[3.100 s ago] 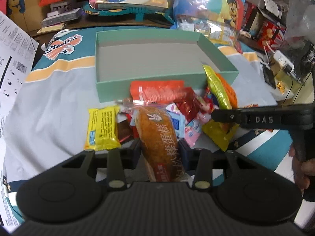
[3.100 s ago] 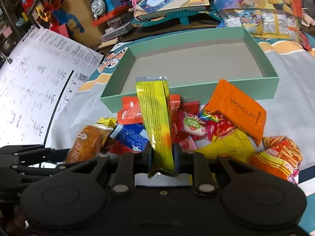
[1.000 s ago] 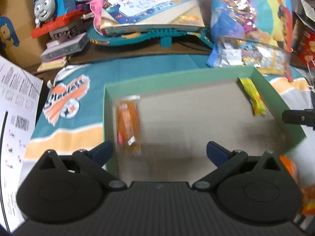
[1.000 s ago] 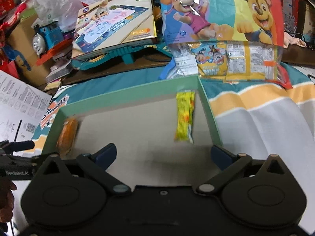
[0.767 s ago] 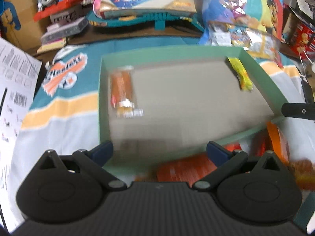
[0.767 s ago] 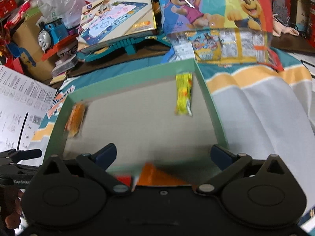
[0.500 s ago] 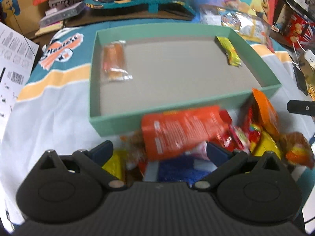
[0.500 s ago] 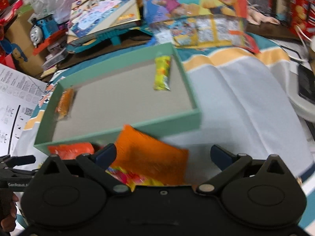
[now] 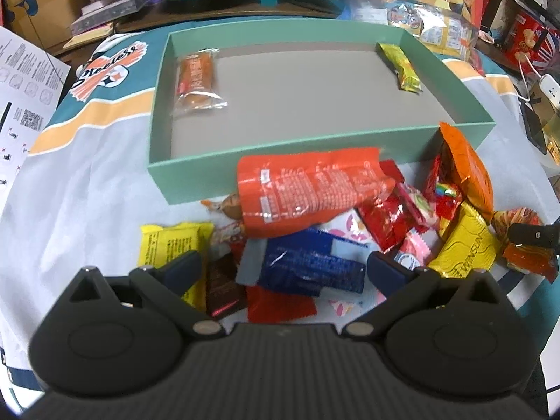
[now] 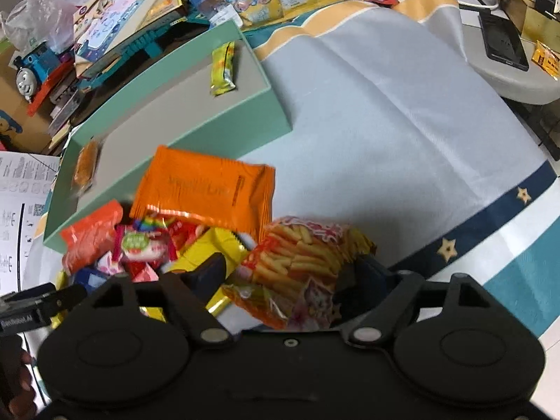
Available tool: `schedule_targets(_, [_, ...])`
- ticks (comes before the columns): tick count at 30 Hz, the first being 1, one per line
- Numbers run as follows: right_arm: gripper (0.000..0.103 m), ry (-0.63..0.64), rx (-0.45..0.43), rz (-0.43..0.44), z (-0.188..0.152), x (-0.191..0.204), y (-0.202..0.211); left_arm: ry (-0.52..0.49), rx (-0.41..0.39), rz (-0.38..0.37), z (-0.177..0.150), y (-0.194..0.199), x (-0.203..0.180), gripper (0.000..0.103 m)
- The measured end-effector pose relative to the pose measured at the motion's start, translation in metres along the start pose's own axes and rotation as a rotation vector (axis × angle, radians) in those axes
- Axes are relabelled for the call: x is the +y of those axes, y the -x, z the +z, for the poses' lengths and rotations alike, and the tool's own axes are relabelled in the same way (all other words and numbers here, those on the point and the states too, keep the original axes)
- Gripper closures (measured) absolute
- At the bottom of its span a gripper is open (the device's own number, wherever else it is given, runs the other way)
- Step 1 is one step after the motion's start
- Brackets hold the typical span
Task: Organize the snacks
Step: 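Move both tools back over the snack pile, then grasp the yellow WINSUN packet with left tool while right grasps the fries bag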
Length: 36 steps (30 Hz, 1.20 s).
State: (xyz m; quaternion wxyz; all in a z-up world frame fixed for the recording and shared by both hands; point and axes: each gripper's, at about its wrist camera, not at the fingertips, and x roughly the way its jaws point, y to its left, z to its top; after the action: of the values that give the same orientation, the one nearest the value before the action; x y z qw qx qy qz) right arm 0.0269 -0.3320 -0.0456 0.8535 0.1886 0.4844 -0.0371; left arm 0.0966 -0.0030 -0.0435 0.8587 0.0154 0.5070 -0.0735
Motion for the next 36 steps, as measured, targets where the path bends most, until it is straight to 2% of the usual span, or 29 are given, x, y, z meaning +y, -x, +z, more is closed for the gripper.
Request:
schedule_targets(2, [0.047,-0.011,0.014,0.03,-0.006,0.001,-0.002,0.005,0.008,0.0,-0.003,0.0,0.0,0.0])
schedule_targets(3, [0.049,-0.009,0.006,0.027,-0.009,0.001,-0.001,0.008,0.012,0.0,-0.004,0.0,-0.001,0.0])
schedule_targets(6, [0.051,0.005,-0.019,0.025,-0.018,0.001,0.002,-0.017,-0.015,-0.012,-0.008,0.009,-0.01,0.0])
schedule_targets(10, [0.052,-0.023,-0.034,0.04,-0.021,-0.011,0.008,-0.106,-0.04,-0.069,-0.007,0.015,-0.042,0.0])
schedule_targets(15, [0.052,-0.057,-0.035,0.066,-0.022,-0.03,0.014,-0.233,-0.038,-0.151,-0.005,0.009,-0.095,0.0])
schedule_targets(20, [0.052,-0.101,-0.038,0.104,-0.026,-0.045,0.014,-0.334,-0.006,-0.194,-0.006,-0.003,-0.135,0.001])
schedule_targets(23, [0.052,-0.118,-0.046,0.126,-0.028,-0.052,0.015,-0.375,0.024,-0.2,-0.004,-0.014,-0.151,0.014])
schedule_targets(25, [0.052,-0.124,-0.052,0.138,-0.029,-0.056,0.015,-0.388,0.05,-0.199,-0.004,-0.02,-0.157,0.044])
schedule_targets(30, [0.052,-0.146,-0.068,0.159,-0.032,-0.062,0.016,-0.42,0.055,-0.224,-0.01,-0.021,-0.162,0.049])
schedule_targets(36, [0.052,-0.144,-0.084,0.157,-0.034,-0.058,0.014,-0.41,0.091,-0.19,-0.012,-0.031,-0.165,0.044])
